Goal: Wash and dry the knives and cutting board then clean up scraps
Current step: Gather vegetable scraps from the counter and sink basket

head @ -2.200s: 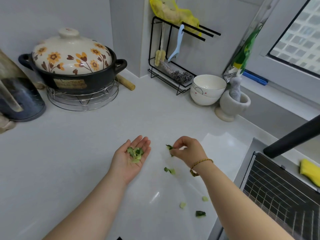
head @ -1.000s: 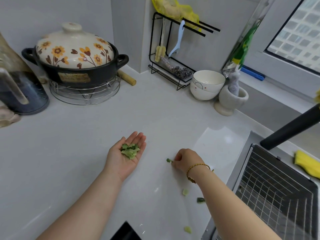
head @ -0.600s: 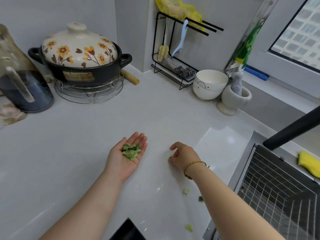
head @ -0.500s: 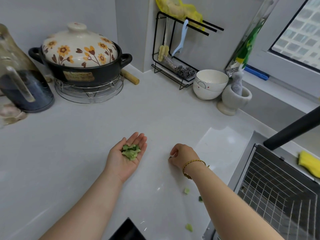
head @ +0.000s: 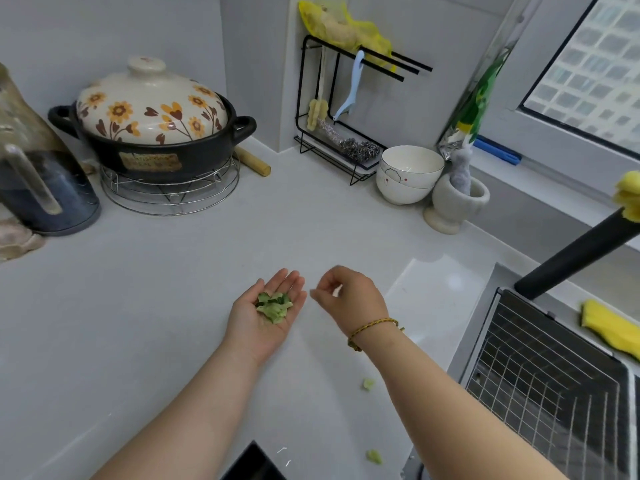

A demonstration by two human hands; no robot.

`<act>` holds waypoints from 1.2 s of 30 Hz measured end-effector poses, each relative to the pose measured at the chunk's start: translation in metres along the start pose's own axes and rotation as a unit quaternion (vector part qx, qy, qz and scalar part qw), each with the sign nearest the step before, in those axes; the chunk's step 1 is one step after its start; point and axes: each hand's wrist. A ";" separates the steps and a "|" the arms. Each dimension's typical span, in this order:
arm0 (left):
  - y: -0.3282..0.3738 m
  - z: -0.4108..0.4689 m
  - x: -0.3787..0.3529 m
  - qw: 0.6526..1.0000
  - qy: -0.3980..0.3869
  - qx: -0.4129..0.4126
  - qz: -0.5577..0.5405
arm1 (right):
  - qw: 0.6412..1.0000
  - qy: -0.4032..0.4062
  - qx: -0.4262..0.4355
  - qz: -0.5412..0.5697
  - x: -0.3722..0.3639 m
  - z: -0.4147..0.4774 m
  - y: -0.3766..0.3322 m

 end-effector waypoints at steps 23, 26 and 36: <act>-0.037 0.014 -0.022 0.989 -0.060 0.127 0.043 | 0.974 -0.121 -0.151 -0.115 0.006 -0.062 0.068; -0.037 0.010 -0.019 0.988 -0.064 0.127 0.058 | 0.979 -0.084 -0.154 -0.109 -0.002 -0.063 0.069; -0.027 -0.013 0.006 0.987 -0.093 0.116 0.060 | 0.989 0.001 -0.146 -0.004 0.024 -0.072 0.079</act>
Point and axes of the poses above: each hand's wrist, its own z-axis towards the middle knuckle, its own x-axis out of the back of the hand, y = z × x, and after that the axes turned 3 degrees about y, right-handed
